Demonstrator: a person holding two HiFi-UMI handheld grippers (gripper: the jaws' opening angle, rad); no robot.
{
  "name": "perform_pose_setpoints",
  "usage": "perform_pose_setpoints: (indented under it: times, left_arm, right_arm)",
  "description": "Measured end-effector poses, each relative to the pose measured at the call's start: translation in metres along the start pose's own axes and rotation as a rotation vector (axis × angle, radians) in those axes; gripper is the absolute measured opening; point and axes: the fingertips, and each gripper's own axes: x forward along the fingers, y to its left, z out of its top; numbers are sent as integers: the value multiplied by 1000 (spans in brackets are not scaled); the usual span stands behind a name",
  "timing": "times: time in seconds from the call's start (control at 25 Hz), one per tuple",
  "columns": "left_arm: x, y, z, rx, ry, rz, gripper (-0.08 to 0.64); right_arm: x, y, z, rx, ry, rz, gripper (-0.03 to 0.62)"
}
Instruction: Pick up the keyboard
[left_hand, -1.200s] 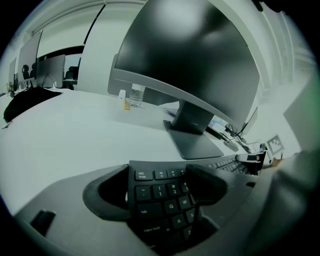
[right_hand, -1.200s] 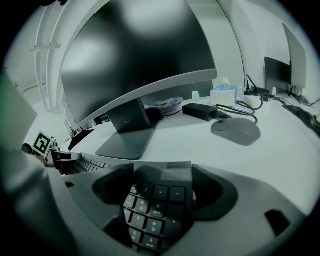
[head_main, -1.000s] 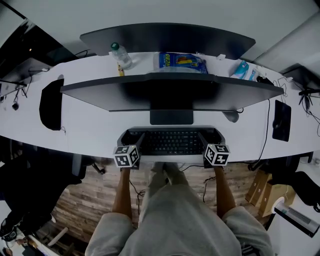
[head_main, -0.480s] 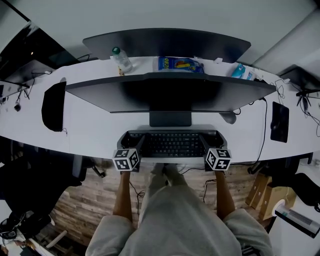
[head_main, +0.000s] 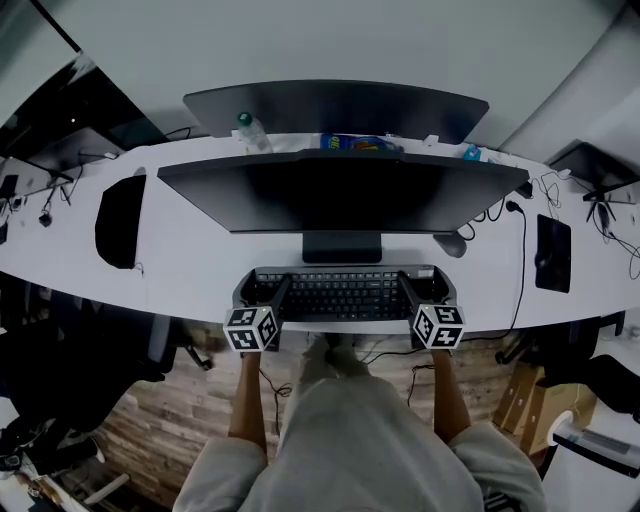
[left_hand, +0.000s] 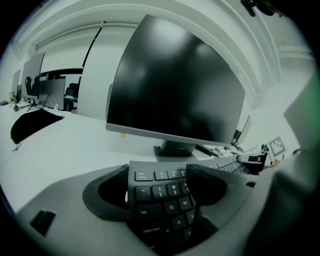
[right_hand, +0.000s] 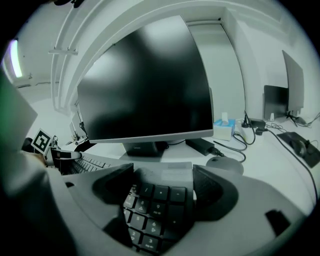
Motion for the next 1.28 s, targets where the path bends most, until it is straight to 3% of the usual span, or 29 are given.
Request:
perform_pose_setpoints:
  times: [0.8,1.28]
  left_arm:
    - [-60,-23,107,88,-266,-27,334]
    - [-84,-34,149,120,-374,-39,334]
  right_arm:
    - [-58,31,111,-104,-265,-1,357]
    - [-82,41,157,-150,-372,-2,357]
